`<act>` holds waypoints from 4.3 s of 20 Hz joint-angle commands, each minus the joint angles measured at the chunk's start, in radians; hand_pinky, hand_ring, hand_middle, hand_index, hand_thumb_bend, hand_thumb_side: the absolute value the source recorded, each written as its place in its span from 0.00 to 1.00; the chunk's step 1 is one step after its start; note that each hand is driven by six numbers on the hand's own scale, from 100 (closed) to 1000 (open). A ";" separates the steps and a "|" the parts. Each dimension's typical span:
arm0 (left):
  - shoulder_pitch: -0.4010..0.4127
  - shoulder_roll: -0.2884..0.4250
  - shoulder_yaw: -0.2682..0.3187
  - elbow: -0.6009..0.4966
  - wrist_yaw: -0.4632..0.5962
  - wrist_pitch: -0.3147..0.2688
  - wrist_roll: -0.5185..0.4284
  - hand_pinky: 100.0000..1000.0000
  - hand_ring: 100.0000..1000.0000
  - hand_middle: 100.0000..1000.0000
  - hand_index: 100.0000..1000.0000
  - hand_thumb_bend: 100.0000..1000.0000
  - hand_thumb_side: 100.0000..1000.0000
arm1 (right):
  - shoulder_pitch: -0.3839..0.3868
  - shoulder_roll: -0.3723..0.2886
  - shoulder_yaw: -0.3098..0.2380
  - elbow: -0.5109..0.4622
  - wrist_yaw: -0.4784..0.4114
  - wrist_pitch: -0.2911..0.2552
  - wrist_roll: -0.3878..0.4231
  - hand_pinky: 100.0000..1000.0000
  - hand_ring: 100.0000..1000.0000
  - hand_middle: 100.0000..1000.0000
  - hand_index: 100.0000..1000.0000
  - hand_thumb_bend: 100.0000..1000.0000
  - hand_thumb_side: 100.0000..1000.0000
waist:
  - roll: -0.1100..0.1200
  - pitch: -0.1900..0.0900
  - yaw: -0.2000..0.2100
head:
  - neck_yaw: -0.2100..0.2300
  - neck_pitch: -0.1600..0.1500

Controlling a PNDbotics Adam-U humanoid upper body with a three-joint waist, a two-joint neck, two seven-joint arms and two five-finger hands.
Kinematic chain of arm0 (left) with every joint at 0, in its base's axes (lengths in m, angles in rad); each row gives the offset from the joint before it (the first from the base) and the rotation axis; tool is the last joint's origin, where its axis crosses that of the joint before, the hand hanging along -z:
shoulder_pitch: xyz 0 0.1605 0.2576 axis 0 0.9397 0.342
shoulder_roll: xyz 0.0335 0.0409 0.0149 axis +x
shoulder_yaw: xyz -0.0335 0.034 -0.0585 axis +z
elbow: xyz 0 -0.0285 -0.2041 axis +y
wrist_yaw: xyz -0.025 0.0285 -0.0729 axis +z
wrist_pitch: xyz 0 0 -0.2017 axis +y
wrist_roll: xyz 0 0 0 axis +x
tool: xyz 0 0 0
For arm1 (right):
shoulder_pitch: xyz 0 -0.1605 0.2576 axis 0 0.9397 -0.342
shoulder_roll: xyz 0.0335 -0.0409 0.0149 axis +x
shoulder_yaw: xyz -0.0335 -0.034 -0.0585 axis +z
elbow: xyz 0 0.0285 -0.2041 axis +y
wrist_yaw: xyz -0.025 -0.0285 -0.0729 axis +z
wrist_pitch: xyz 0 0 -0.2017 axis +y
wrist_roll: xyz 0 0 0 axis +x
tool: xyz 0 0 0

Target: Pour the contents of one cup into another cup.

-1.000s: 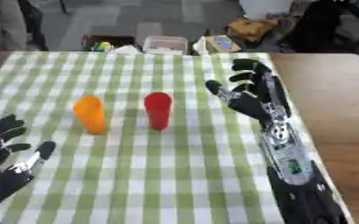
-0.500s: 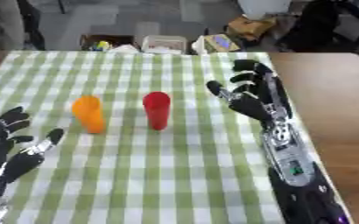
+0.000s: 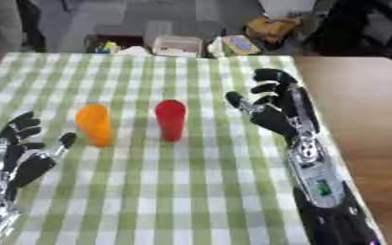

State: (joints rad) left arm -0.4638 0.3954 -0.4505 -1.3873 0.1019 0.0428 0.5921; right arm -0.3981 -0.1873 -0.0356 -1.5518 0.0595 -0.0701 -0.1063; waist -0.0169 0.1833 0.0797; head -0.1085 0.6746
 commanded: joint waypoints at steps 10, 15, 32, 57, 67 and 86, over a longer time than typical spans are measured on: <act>-0.107 0.054 -0.023 0.036 -0.007 -0.008 -0.051 0.61 0.76 0.70 0.85 0.73 0.27 | -0.024 0.005 0.011 -0.019 -0.006 -0.002 0.012 0.40 0.56 0.60 0.70 0.70 0.21 | -0.014 0.013 -0.024 | 0.019 -0.022; -0.134 0.054 -0.032 0.060 -0.013 -0.007 -0.078 0.61 0.76 0.70 0.85 0.73 0.27 | -0.025 0.009 0.013 -0.020 -0.008 -0.002 0.016 0.39 0.56 0.60 0.70 0.70 0.21 | -0.018 0.021 -0.036 | 0.024 -0.023; -0.203 0.045 -0.057 0.120 -0.034 -0.041 -0.118 0.61 0.74 0.67 0.83 0.73 0.26 | -0.036 0.015 0.020 -0.021 -0.011 -0.004 0.024 0.39 0.56 0.60 0.70 0.70 0.21 | -0.029 0.050 -0.081 | 0.043 -0.049; -0.209 0.026 -0.077 0.156 -0.030 -0.053 -0.155 0.53 0.67 0.56 0.81 0.73 0.20 | -0.041 0.015 0.021 -0.018 -0.013 -0.004 0.026 0.39 0.56 0.60 0.70 0.70 0.23 | -0.027 0.057 -0.093 | 0.049 -0.058; -0.210 0.023 -0.080 0.162 -0.012 -0.055 -0.159 0.24 0.35 0.19 0.59 0.18 0.00 | -0.040 0.017 0.019 -0.018 -0.014 -0.003 0.024 0.39 0.56 0.60 0.70 0.69 0.23 | -0.027 0.057 -0.094 | 0.050 -0.060; -0.151 0.126 -0.053 -0.231 -0.008 0.033 -0.034 0.09 0.23 0.07 0.48 0.00 0.00 | -0.062 -0.031 0.030 0.037 0.066 -0.021 0.045 0.39 0.56 0.64 0.70 0.72 0.20 | -0.015 0.053 -0.065 | 0.034 -0.066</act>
State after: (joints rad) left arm -0.6046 0.4865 -0.5196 -1.5569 0.0919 0.0617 0.5553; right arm -0.4438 -0.1866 -0.0077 -1.5164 0.1037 -0.0847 -0.0688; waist -0.0341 0.2533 0.0155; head -0.0700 0.6215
